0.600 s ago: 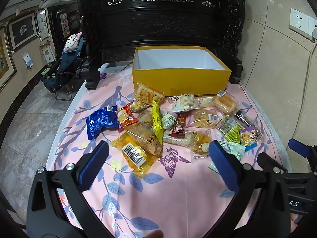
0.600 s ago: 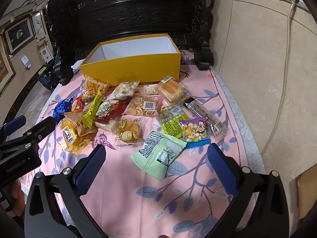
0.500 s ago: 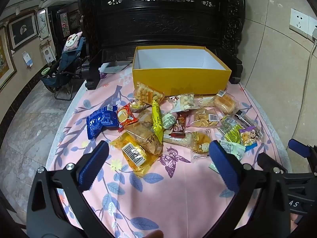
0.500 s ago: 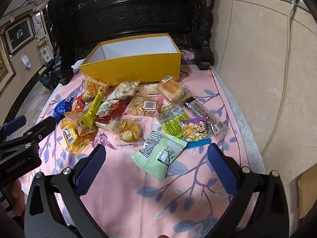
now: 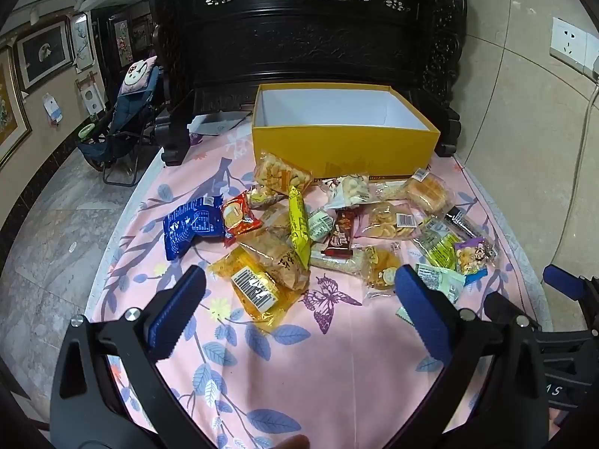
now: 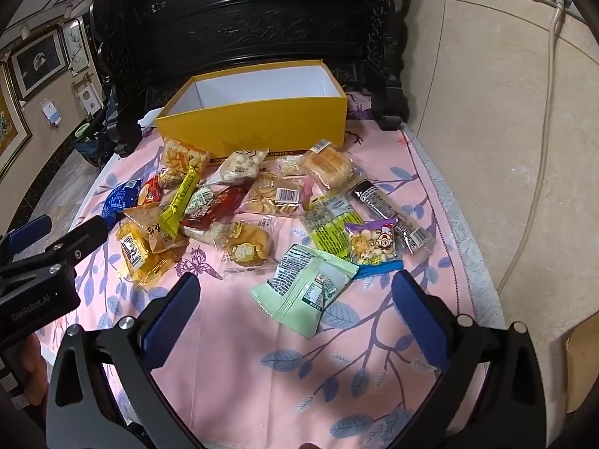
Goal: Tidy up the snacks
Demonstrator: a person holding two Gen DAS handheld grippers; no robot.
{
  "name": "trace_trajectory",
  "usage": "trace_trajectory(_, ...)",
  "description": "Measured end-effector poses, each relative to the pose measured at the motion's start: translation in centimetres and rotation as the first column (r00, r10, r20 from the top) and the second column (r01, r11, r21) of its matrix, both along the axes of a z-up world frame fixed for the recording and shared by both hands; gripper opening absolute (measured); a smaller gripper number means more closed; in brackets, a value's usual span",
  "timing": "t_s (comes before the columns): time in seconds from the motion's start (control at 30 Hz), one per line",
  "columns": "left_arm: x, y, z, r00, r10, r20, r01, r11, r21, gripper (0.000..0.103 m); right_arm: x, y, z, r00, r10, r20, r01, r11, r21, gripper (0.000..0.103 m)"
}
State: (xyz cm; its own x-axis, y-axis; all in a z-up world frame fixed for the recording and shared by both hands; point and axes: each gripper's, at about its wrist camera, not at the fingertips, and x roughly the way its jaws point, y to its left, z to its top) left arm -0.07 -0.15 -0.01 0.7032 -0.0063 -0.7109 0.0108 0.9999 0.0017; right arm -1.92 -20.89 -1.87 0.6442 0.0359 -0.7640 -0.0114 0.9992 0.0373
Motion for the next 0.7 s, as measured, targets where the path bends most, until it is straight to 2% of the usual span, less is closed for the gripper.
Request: trace_trajectory(0.7, -0.01, 0.16, -0.11, 1.0, 0.002, -0.006, -0.002, 1.0, -0.003, 0.101, 0.04, 0.19, -0.14, 1.0, 0.0, -0.007, 0.0, 1.0, 0.002, 0.102)
